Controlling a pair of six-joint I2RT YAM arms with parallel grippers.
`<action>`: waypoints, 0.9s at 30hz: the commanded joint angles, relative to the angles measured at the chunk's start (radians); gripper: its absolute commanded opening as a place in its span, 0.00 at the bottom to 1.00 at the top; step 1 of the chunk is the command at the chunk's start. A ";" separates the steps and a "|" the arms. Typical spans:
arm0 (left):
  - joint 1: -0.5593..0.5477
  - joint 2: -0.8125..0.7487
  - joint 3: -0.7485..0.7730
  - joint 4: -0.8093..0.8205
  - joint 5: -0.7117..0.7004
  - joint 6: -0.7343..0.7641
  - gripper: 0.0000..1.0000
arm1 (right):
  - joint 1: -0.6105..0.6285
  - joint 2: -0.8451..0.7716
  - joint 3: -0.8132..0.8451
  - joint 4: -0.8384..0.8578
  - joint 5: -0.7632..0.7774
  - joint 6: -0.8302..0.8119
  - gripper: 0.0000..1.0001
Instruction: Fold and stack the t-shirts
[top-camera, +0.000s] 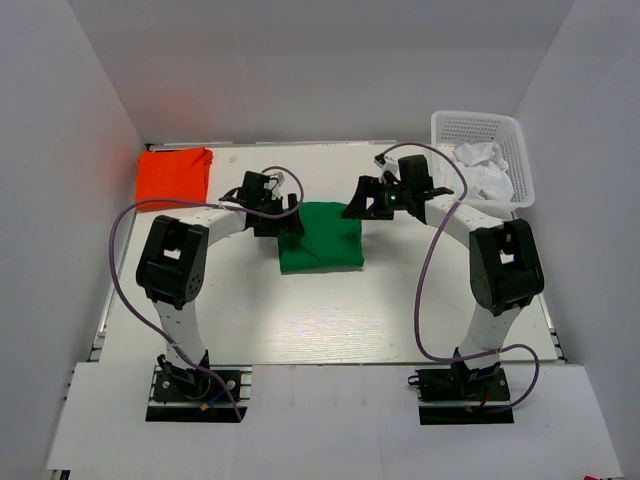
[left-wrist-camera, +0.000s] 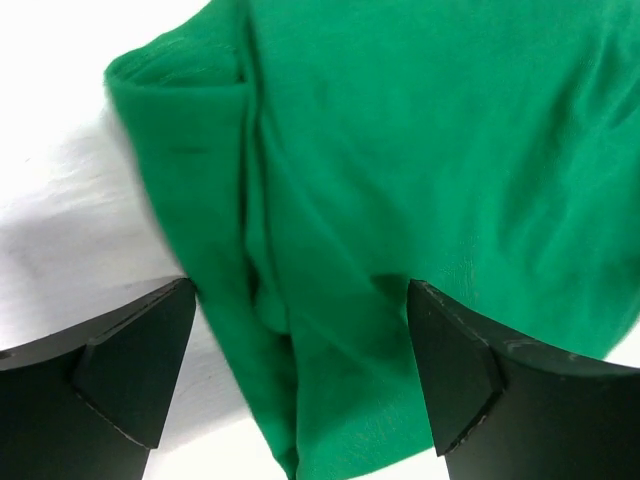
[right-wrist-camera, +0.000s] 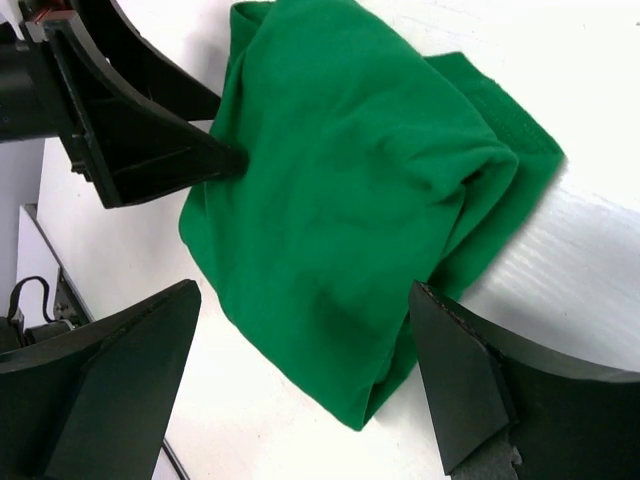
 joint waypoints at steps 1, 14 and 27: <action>-0.047 0.056 0.007 -0.076 -0.071 0.045 0.96 | -0.005 -0.084 -0.014 0.016 0.000 -0.008 0.90; -0.095 0.173 0.173 -0.144 -0.275 0.046 0.08 | -0.030 -0.360 -0.247 0.036 0.233 -0.013 0.90; -0.066 -0.077 0.310 -0.165 -0.549 0.385 0.00 | -0.065 -0.526 -0.420 0.088 0.422 0.029 0.90</action>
